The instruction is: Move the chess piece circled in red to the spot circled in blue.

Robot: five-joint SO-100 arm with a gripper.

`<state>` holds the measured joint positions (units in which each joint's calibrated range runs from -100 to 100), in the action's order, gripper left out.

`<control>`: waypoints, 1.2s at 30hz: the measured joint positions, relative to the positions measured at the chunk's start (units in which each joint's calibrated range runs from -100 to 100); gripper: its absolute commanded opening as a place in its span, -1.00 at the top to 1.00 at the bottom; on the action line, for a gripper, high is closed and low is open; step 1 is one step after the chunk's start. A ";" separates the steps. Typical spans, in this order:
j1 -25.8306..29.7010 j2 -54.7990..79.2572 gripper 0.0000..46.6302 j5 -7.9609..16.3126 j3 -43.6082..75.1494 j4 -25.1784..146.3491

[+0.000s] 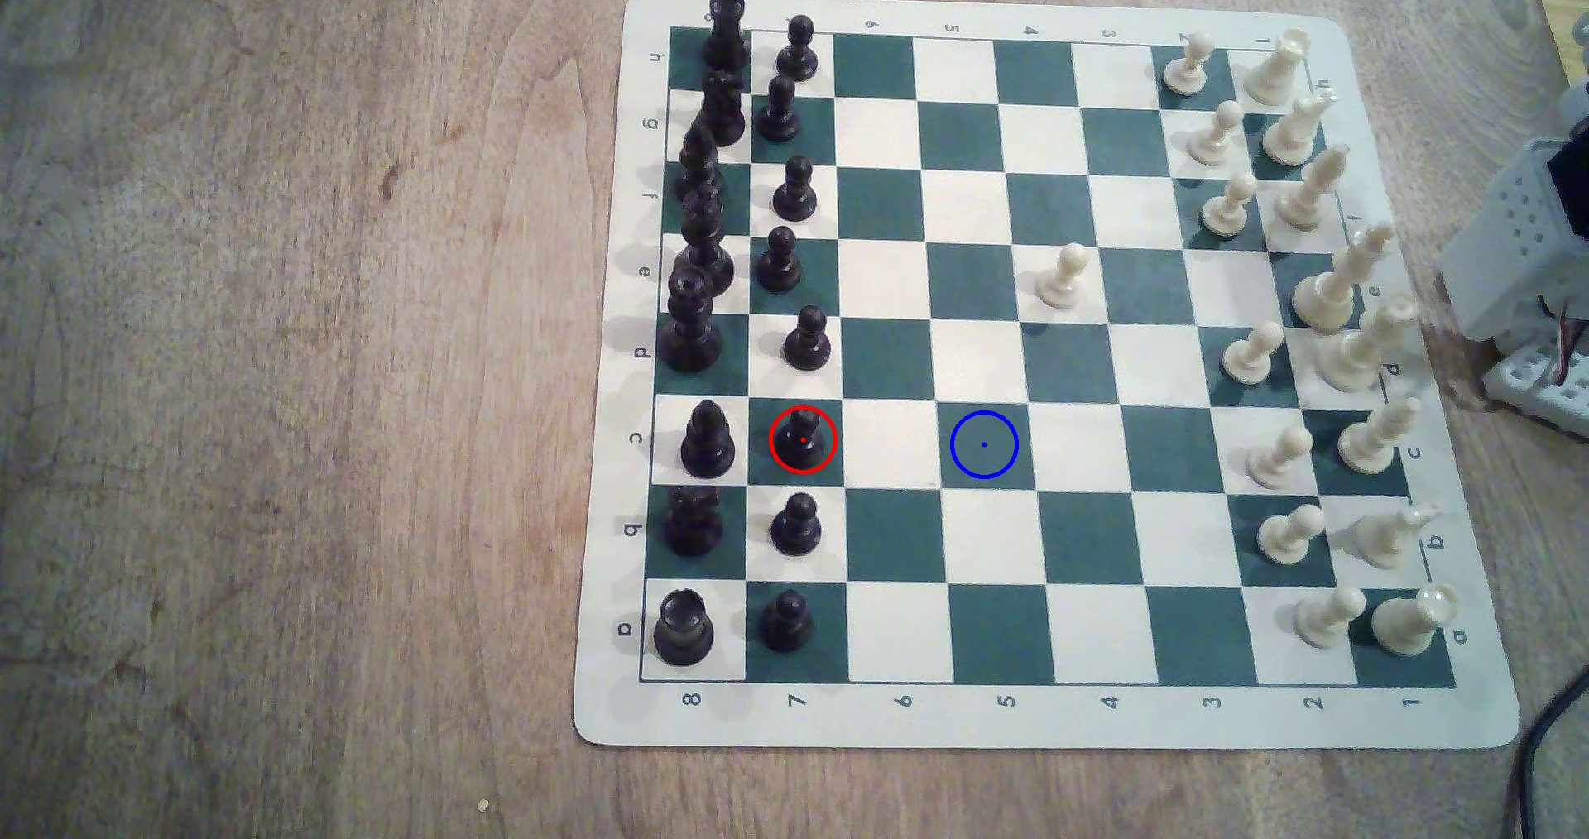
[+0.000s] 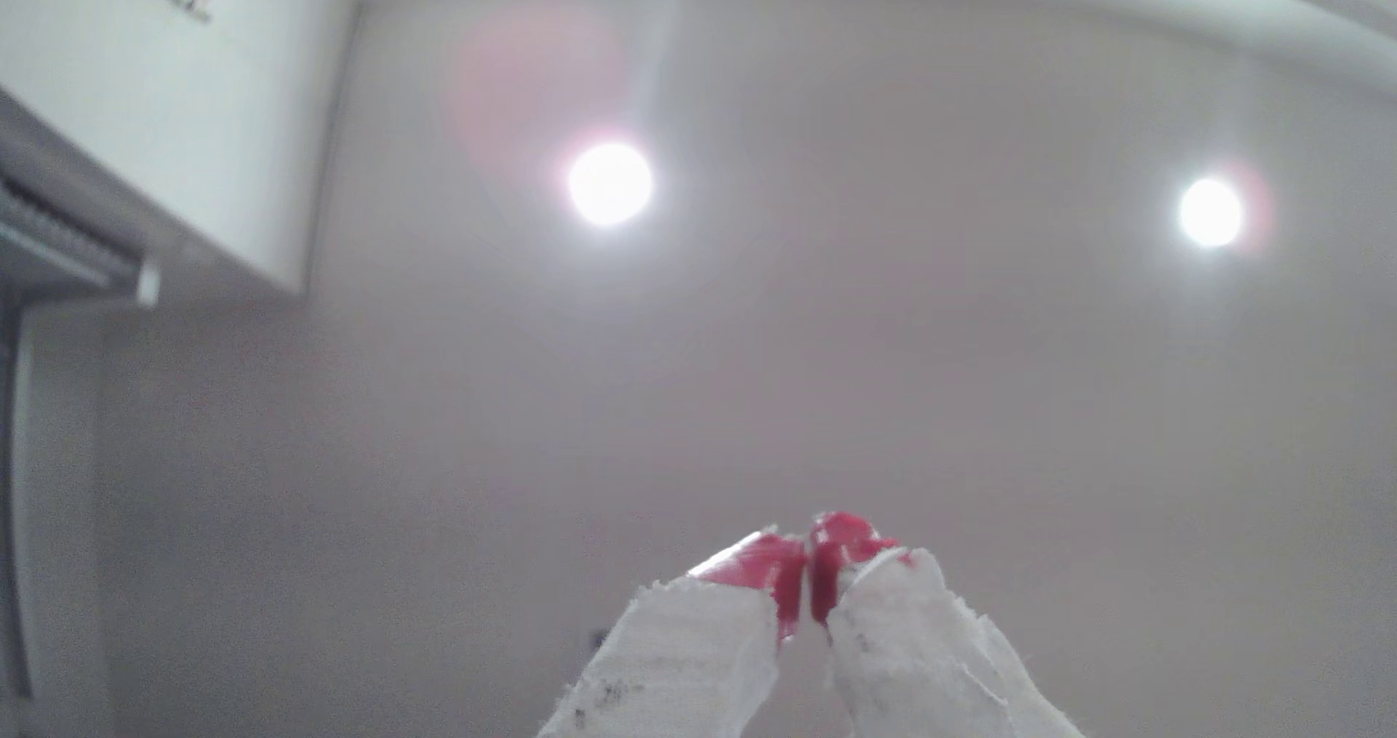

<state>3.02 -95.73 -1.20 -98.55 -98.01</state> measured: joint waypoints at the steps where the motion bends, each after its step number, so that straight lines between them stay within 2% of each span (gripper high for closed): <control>1: 0.00 0.00 0.99 0.00 0.00 0.00; 3: 0.00 0.00 0.99 0.00 0.00 1.20; 12: 0.00 0.00 0.99 0.00 11.30 33.31; 13: 0.00 0.00 0.99 0.05 14.37 40.96; 21: -0.81 0.00 0.99 0.00 18.98 68.37; 26: -0.74 0.50 0.99 0.05 22.05 94.82; 32: -1.47 2.18 0.99 1.27 22.05 111.63; 35: -0.44 7.88 0.99 2.98 25.67 116.97; 36: 0.59 13.66 0.99 4.15 29.46 120.08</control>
<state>3.61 -82.07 2.95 -69.09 22.07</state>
